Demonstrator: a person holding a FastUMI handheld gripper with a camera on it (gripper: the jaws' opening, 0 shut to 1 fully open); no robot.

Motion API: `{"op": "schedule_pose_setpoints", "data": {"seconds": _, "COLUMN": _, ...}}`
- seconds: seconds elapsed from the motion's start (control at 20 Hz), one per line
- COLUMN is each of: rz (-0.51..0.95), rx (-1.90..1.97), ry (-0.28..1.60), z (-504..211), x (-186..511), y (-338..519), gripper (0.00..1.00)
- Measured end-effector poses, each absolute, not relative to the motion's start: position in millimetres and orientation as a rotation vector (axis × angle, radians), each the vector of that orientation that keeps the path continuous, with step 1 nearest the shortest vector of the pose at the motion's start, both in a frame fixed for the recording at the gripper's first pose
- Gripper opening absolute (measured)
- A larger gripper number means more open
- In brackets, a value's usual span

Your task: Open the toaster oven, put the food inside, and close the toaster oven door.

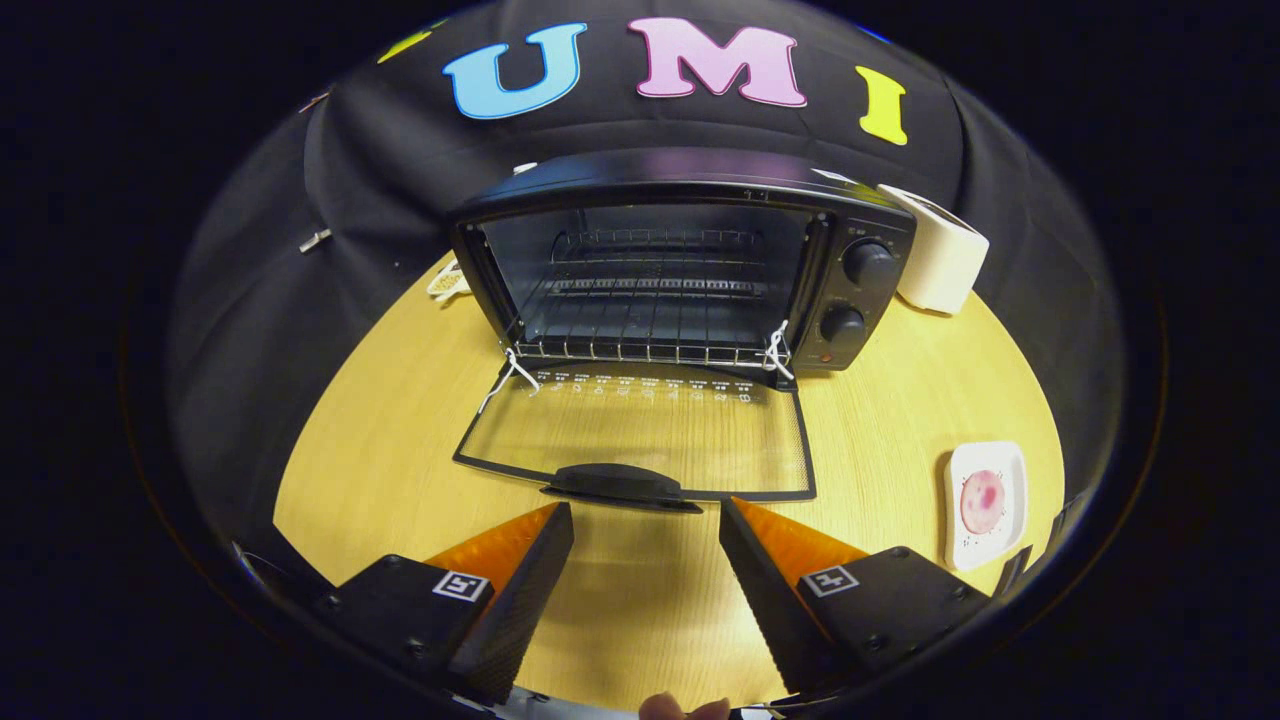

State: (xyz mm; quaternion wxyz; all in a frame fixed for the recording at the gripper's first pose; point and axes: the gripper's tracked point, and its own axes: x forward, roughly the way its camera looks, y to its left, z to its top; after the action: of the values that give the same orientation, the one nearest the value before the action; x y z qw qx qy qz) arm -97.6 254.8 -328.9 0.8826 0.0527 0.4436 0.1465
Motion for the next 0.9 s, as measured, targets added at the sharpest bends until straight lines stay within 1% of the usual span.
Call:
{"op": "schedule_pose_setpoints", "data": {"seconds": 0.25, "rz": 0.378, "rx": 0.146, "ry": 0.922, "z": -298, "x": -98, "y": 212, "gripper": 0.98}}
{"op": "schedule_pose_setpoints", "data": {"seconds": 0.4, "rz": 0.39, "rx": 0.167, "ry": 0.914, "z": -277, "x": -92, "y": 167, "gripper": 0.98}}
{"op": "schedule_pose_setpoints", "data": {"seconds": 0.55, "rz": 0.391, "rx": 0.167, "ry": 0.956, "z": -269, "x": -90, "y": 111, "gripper": 0.99}}
{"op": "schedule_pose_setpoints", "data": {"seconds": 0.75, "rz": 0.401, "rx": 0.172, "ry": 1.056, "z": -281, "x": -96, "y": 37, "gripper": 0.99}}
{"op": "schedule_pose_setpoints", "data": {"seconds": 0.9, "rz": 0.367, "rx": 0.158, "ry": 1.111, "z": -302, "x": -95, "y": -24, "gripper": 0.99}}
